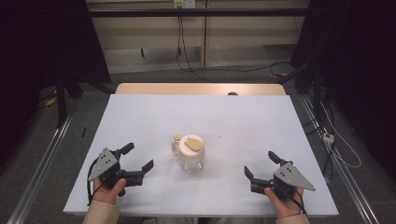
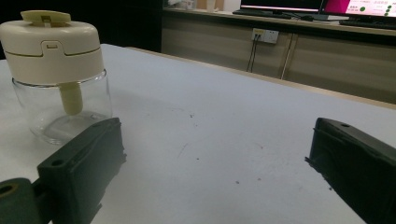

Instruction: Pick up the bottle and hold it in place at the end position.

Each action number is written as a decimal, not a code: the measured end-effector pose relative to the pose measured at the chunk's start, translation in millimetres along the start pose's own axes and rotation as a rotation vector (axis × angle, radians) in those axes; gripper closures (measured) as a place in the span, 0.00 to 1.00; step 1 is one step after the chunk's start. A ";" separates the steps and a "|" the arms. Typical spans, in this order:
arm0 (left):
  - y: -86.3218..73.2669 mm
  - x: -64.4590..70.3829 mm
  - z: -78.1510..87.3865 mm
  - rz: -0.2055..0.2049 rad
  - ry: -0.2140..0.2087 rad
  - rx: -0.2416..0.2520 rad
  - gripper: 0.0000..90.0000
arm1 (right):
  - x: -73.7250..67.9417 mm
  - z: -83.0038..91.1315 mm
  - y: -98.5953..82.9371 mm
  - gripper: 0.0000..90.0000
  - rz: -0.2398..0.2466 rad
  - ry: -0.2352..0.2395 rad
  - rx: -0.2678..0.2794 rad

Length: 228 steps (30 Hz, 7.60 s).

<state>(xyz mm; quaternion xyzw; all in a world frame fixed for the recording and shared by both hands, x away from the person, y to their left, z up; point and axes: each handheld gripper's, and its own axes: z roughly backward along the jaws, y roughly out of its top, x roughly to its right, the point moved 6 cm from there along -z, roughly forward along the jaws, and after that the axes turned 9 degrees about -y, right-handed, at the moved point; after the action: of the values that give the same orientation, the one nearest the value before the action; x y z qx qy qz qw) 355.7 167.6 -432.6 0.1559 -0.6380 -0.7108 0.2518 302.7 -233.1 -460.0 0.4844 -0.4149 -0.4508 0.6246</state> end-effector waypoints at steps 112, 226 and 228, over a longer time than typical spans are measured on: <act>-32.9 50.9 -140.0 -0.030 -0.044 -0.271 0.04 | 1.1 -21.3 7.2 0.04 -0.024 0.019 -0.008; 12.3 21.2 -196.6 0.036 -0.042 -0.208 0.06 | -2.0 -14.7 2.8 0.04 -0.009 0.039 -0.033; 10.3 20.0 -197.6 0.029 -0.041 -0.217 0.06 | -2.5 -14.5 2.9 0.04 -0.011 0.042 -0.033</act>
<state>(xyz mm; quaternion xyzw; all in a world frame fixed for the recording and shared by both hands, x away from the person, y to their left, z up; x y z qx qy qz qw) 448.1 -7.9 -447.6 0.1041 -0.5643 -0.7752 0.2644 316.4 -227.0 -460.1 0.4855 -0.3916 -0.4509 0.6385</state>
